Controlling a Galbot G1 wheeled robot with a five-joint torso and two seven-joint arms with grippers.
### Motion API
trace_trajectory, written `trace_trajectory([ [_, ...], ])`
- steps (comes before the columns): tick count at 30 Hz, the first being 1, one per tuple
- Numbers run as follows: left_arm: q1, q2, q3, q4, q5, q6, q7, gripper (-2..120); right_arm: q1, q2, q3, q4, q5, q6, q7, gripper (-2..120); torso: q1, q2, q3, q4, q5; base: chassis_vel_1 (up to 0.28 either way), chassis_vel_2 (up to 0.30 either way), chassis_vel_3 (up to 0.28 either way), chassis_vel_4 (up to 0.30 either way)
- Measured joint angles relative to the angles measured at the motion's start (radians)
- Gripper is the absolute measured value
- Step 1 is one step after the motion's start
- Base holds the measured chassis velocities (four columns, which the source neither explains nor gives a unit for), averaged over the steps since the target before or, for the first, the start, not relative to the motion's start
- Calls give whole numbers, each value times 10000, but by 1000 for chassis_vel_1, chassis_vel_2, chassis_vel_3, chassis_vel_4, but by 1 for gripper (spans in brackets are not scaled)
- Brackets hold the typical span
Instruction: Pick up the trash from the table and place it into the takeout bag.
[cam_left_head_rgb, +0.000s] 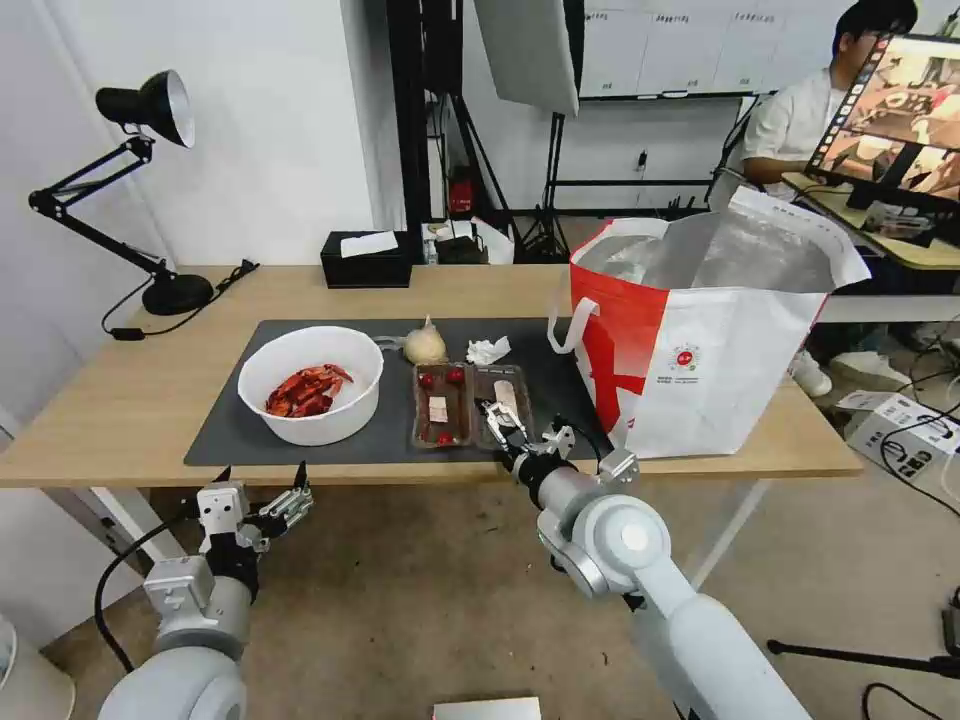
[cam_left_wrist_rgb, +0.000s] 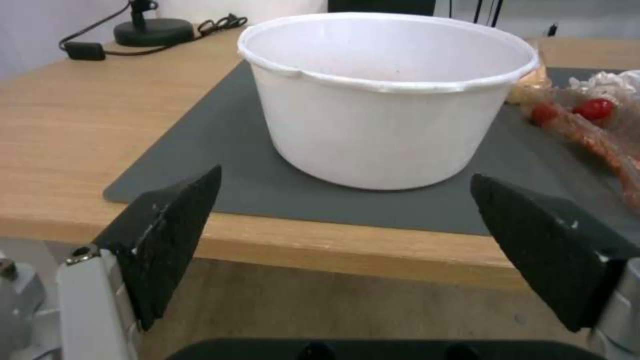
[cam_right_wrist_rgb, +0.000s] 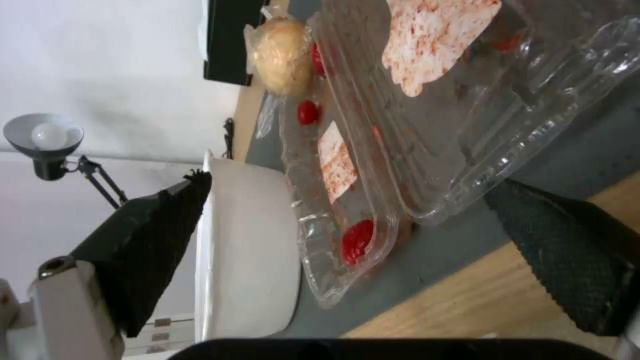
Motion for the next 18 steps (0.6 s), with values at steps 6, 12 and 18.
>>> trace_trajectory([
  [6,-6,-6,10,59,-3,-18,-1,100,23,13,-150,-61,-603,-17,-338,100,0,0,0,0,0,0,0,0,0],
  [12,-14,-55,16,90,-4,-27,0,100,-39,-50,-338,-228,-1820,-126,-934,100,0,0,0,0,0,0,0,0,0],
  [18,13,-76,4,90,-4,-41,2,100,-6,-118,-423,-139,-2394,-180,-1115,100,0,0,0,0,0,0,0,0,0],
])
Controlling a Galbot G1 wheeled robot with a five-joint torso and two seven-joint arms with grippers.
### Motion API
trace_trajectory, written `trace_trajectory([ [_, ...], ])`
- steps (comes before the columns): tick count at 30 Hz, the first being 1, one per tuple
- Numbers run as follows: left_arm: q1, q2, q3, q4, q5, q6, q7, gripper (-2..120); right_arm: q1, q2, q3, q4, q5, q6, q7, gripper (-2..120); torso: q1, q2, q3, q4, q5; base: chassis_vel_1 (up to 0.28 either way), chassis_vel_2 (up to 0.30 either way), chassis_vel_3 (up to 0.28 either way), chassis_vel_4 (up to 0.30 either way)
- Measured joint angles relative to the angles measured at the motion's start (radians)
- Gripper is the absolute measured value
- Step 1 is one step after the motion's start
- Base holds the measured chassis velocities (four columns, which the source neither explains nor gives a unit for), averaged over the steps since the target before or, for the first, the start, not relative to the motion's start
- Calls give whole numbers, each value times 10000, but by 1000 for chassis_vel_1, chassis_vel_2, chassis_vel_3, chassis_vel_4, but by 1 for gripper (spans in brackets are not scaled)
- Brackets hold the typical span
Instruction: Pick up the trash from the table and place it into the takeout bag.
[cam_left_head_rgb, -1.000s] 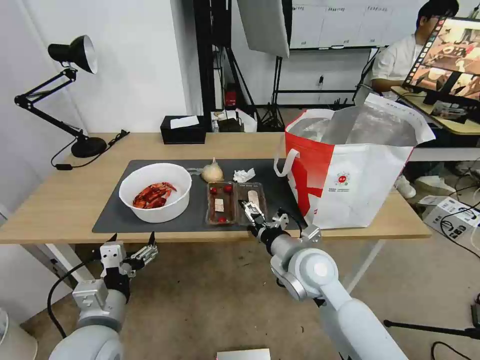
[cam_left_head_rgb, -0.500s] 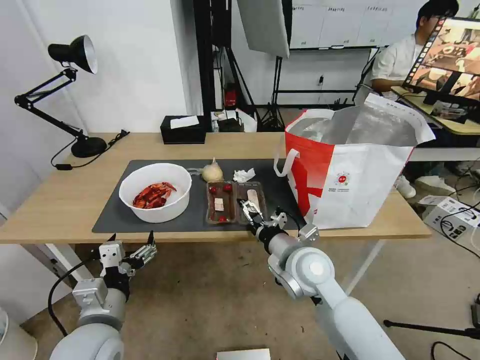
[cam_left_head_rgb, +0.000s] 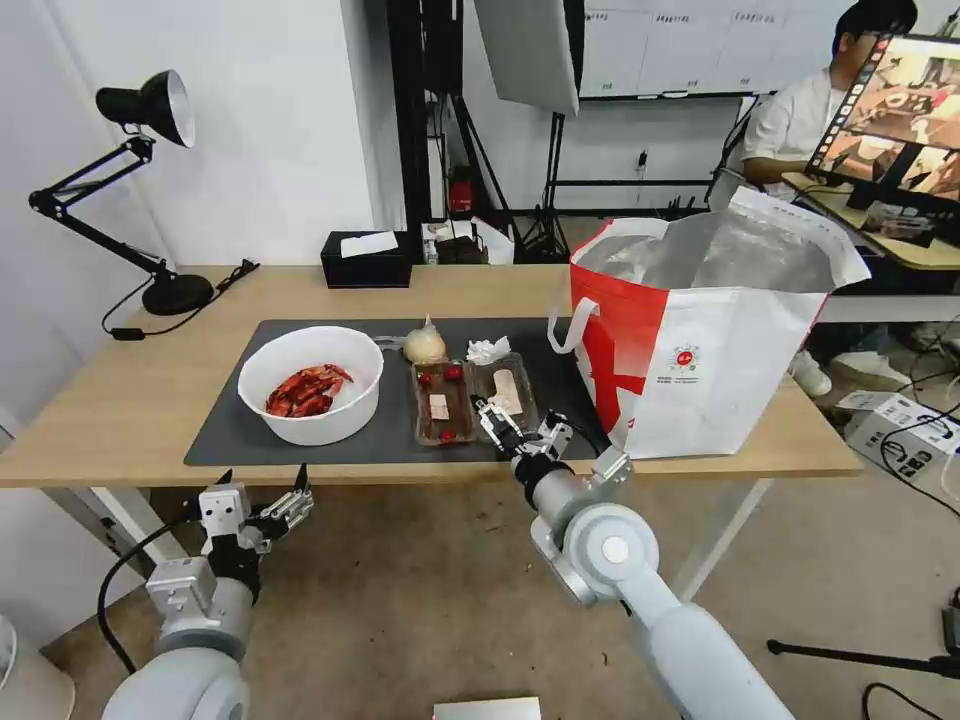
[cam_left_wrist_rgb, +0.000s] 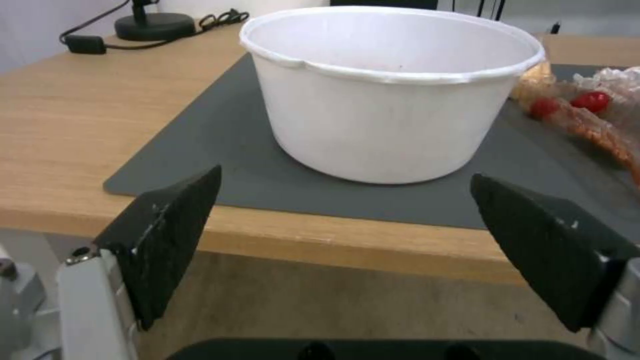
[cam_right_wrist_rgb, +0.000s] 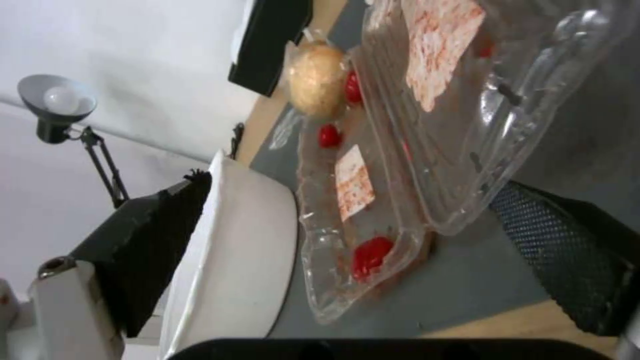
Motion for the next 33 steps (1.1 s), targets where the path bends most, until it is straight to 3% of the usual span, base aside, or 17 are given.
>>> trace_trajectory([
  [12,72,-6,-103,-113,-5,-21,2,100,145,-175,-115,424,-857,-167,-286,100,1,0,0,0,0,0,0,0,0],
  [33,151,-13,-226,-201,-39,-31,6,100,1295,-278,-165,133,-23,-316,99,100,1,0,0,0,0,0,0,0,0],
])
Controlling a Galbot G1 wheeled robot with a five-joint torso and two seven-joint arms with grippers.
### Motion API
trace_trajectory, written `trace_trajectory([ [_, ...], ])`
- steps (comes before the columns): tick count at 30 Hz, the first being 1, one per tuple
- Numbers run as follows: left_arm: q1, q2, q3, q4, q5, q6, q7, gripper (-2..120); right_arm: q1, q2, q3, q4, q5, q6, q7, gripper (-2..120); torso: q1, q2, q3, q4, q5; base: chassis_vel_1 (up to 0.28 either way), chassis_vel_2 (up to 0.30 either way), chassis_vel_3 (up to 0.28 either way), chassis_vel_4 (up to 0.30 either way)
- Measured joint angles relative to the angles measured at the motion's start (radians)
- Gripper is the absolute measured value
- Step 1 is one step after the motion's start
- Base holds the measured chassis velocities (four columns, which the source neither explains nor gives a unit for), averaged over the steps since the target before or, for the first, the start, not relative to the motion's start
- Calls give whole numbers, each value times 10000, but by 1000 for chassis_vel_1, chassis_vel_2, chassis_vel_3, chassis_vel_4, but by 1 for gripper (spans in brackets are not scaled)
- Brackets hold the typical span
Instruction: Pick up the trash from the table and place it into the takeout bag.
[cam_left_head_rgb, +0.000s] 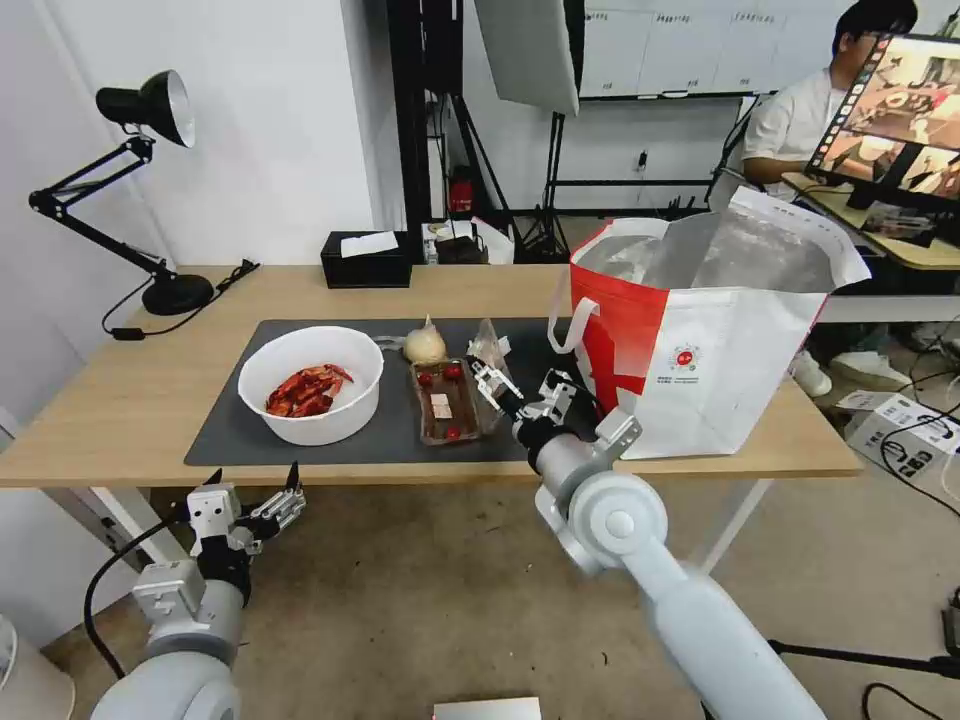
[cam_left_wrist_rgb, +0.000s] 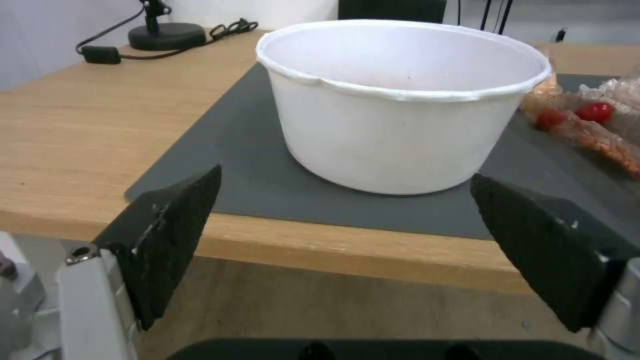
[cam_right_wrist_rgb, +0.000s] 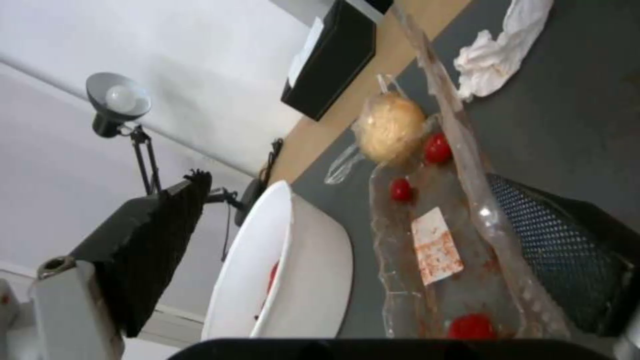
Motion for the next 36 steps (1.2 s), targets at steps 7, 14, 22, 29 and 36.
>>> trace_trajectory([
  [7,11,-7,-1,0,0,-4,2,100,447,32,-217,-320,441,-394,336,100,0,0,0,-2,0,0,0,0,0],
  [14,81,-5,-39,-21,1,-9,7,100,1548,446,-528,-706,2440,-1349,1466,100,0,0,0,0,-1,0,0,0,0],
  [22,304,20,-247,-192,-11,-12,7,100,2251,565,-903,-992,3224,-1842,2322,100,0,0,0,1,0,0,0,0,0],
  [29,295,15,-282,-231,-47,-12,9,100,2106,353,-920,-863,3184,-1845,2023,100,0,0,0,0,1,0,0,0,0],
  [36,334,-74,-287,-285,-47,-44,21,100,2313,-415,-1418,-918,686,-2081,266,96,-2,0,0,-1,1,0,0,0,0],
])
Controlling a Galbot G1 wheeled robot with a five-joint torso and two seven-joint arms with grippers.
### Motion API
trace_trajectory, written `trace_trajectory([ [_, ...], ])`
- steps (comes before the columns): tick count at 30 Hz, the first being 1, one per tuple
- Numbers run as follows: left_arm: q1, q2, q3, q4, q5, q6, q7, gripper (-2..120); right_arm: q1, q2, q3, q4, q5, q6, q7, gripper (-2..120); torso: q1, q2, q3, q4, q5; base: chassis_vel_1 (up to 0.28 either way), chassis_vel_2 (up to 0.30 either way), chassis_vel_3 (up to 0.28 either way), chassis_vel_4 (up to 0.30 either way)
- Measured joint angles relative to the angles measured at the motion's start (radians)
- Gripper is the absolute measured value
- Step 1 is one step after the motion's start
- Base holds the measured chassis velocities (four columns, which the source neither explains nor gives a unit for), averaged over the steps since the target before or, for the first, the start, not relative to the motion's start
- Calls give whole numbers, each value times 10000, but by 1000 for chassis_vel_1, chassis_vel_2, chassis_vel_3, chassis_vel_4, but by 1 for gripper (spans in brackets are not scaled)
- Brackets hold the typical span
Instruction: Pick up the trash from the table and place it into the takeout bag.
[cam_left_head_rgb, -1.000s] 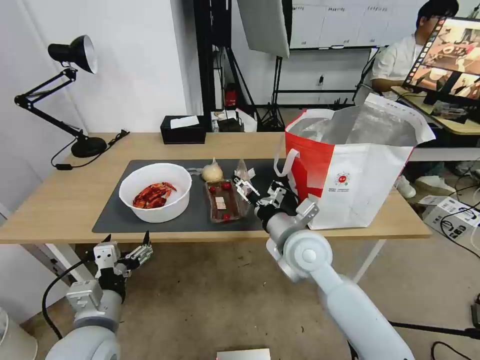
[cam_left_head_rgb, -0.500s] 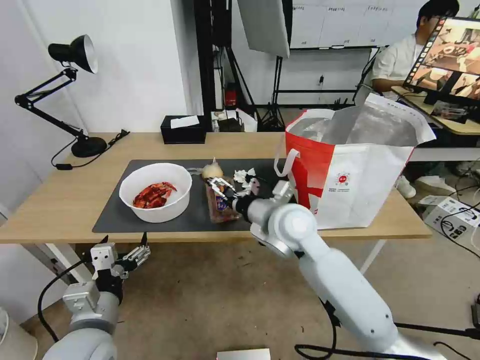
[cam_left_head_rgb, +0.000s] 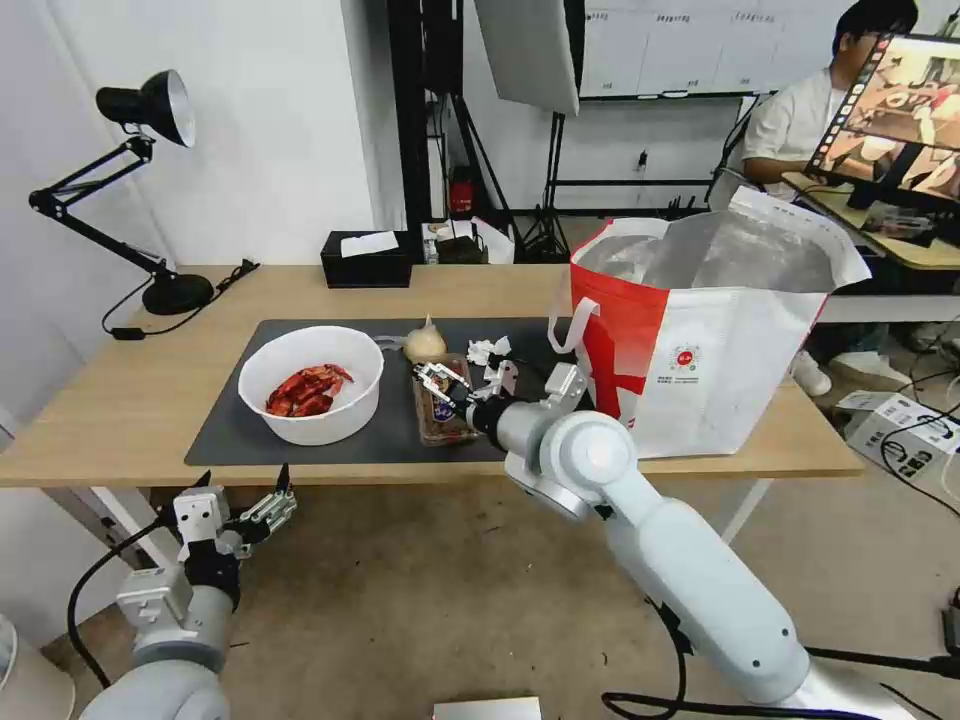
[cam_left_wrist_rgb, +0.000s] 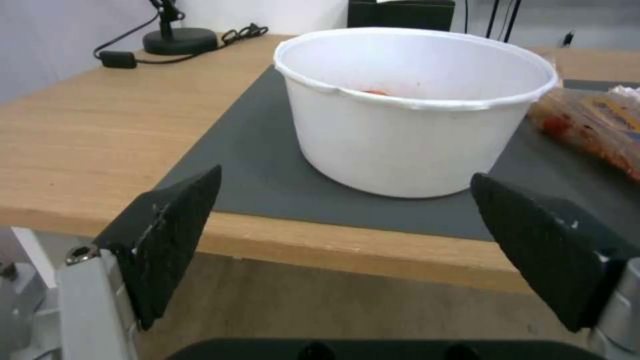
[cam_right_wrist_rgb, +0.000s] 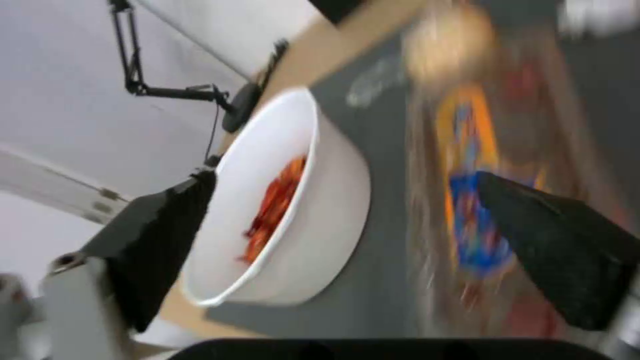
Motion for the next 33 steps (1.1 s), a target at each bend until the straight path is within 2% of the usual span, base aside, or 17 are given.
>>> trace_trajectory([
  [1,2,0,0,-1,1,-16,0,100,90,-99,-89,-73,-459,-52,-346,94,0,0,0,0,0,0,0,0,0],
  [2,6,2,0,-1,5,-139,6,100,413,-377,-354,-313,-1691,-143,-1311,86,0,0,0,0,0,0,0,0,0],
  [4,25,3,-20,-31,3,-212,19,100,921,-627,-669,-679,-2976,-186,-2305,78,1,0,0,0,-1,0,0,0,0],
  [5,25,3,-20,-31,3,-212,19,100,921,-627,-669,-679,-2976,-186,-2305,78,1,0,0,0,-1,0,0,0,0],
  [8,53,10,-60,-90,-5,-238,40,100,1871,-852,-1215,-1619,-5059,-179,-3951,65,0,0,0,1,0,0,0,0,0],
  [9,53,10,-60,-90,-5,-238,40,100,1871,-852,-1215,-1619,-5059,-179,-3951,65,0,0,0,1,0,0,0,0,0],
  [11,42,23,-100,-148,-71,-240,61,100,2719,-888,-1700,-2603,-6389,-149,-5186,52,1,-1,2,0,0,0,0,0,0],
  [12,31,24,-109,-161,-94,-240,74,100,3105,-866,-1905,-2995,-6762,-134,-5774,47,2,-1,1,0,1,0,0,0,0],
  [13,31,24,-109,-161,-94,-240,74,100,3105,-866,-1905,-2995,-6762,-134,-5774,47,2,-1,1,0,1,0,0,0,0],
  [16,9,11,-123,-197,-120,-255,165,100,4204,-644,-2603,-4400,-7264,41,-7492,33,2,-1,2,2,-2,0,0,0,0],
  [17,9,11,-123,-197,-120,-255,165,100,4204,-644,-2603,-4400,-7264,41,-7492,33,2,-1,2,2,-2,0,0,0,0],
  [19,2,-11,-123,-228,-121,-266,237,100,4748,-381,-2984,-5288,-7300,92,-8287,25,1,-1,1,3,-3,0,0,0,0],
  [21,1,-18,-119,-235,-120,-269,253,100,4904,-235,-3124,-5663,-7302,84,-8452,19,1,-1,1,2,-1,0,0,0,0],
  [23,3,-33,-109,-257,-120,-286,266,100,5133,149,-3316,-6359,-7426,-172,-8531,8,1,0,2,3,-2,0,0,0,0],
  [24,3,-33,-109,-257,-120,-286,266,100,5133,149,-3316,-6359,-7426,-172,-8531,8,1,0,2,3,-2,0,0,0,0],
  [26,25,-38,-101,-290,-121,-309,277,100,5186,375,-3368,-6640,-7734,-556,-8507,0,2,-1,2,4,-2,0,0,0,0],
  [33,34,-71,-52,-347,-116,-332,287,100,5143,468,-3443,-6763,-8037,-1123,-8316,0,2,0,1,1,-2,0,0,0,0],
])
